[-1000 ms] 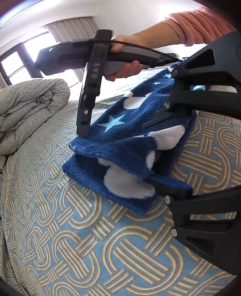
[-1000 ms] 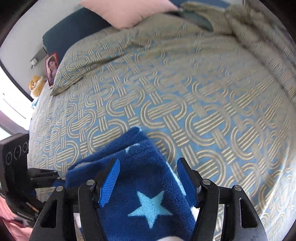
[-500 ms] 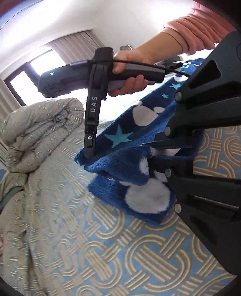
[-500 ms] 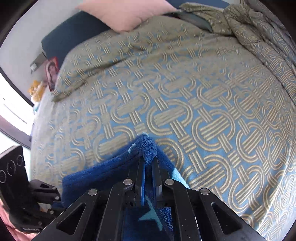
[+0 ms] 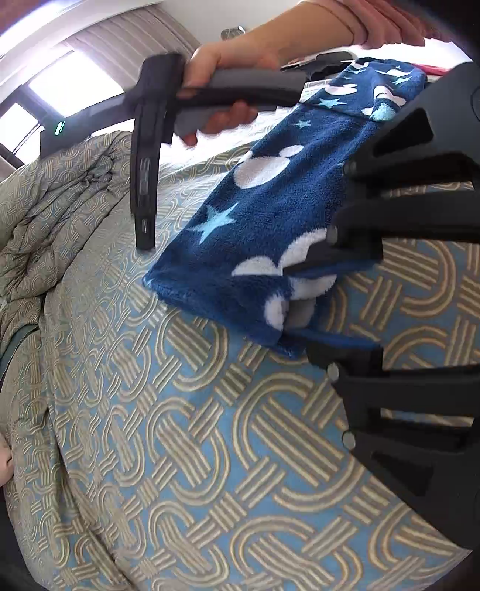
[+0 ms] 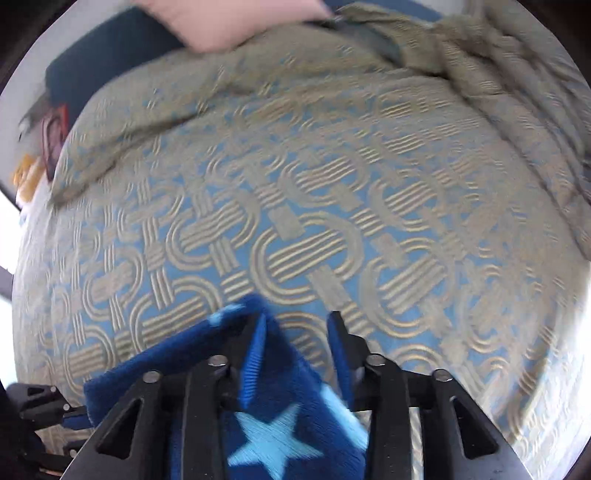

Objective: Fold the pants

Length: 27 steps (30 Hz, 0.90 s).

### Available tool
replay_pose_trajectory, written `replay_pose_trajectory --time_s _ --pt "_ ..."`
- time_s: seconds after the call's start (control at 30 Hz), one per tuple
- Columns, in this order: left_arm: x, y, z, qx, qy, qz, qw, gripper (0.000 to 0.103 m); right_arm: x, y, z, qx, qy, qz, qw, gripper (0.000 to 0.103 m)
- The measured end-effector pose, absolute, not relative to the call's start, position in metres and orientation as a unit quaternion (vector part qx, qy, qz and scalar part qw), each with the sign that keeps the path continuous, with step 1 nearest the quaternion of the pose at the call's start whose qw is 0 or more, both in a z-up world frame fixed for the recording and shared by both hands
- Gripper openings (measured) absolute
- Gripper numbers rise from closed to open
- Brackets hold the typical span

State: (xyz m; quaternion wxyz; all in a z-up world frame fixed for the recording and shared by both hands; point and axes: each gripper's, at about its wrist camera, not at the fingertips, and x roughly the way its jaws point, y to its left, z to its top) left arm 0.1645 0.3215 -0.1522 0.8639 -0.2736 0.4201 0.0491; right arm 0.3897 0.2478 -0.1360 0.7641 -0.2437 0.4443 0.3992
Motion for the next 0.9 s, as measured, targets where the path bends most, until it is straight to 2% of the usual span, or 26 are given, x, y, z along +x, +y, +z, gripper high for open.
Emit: replay_pose_trajectory --time_s 0.03,0.07,0.23,0.4,0.53,0.6,0.7,0.73,0.77,0.8,0.83,0.9 --pt "0.161 0.324 -0.15 -0.272 0.417 0.062 0.865 0.05 0.389 0.237 -0.127 -0.24 0.433 0.383 0.78 0.054" --pt "0.157 0.326 -0.146 -0.273 0.409 0.073 0.868 0.052 0.389 0.224 -0.116 -0.24 0.422 0.361 0.796 0.057" --pt "0.147 0.342 -0.15 -0.289 0.409 0.084 0.861 0.053 0.356 0.14 -0.092 -0.232 0.451 0.369 0.779 0.058" --pt "0.157 0.344 -0.16 -0.308 0.429 0.074 0.846 0.052 0.294 0.058 -0.121 -0.225 0.513 0.389 0.732 0.06" --pt "0.165 0.325 -0.157 -0.245 0.445 0.086 0.857 0.052 0.253 0.017 -0.165 -0.229 0.557 0.36 0.713 0.063" --pt "0.168 0.319 -0.159 -0.22 0.446 0.088 0.863 0.053 0.245 0.004 -0.162 -0.209 0.531 0.368 0.734 0.066" --pt "0.178 0.318 -0.16 -0.207 0.444 0.083 0.868 0.052 0.251 -0.006 -0.16 -0.174 0.546 0.358 0.737 0.066" --pt "0.181 0.321 -0.16 -0.207 0.441 0.08 0.869 0.048 0.253 -0.009 -0.16 -0.171 0.549 0.356 0.737 0.066" --pt "0.185 0.323 -0.16 -0.203 0.439 0.082 0.872 0.037 0.255 -0.008 -0.159 -0.174 0.551 0.355 0.735 0.066" --pt "0.188 0.325 -0.16 -0.187 0.441 0.095 0.872 0.03 0.255 -0.006 -0.159 -0.178 0.551 0.355 0.734 0.066" --pt "0.189 0.326 -0.16 -0.16 0.443 0.133 0.872 0.007 0.255 -0.005 -0.158 -0.184 0.55 0.354 0.734 0.066" --pt "0.186 0.333 -0.158 -0.107 0.431 0.204 0.872 0.003 0.255 -0.003 -0.158 -0.192 0.548 0.35 0.735 0.067"
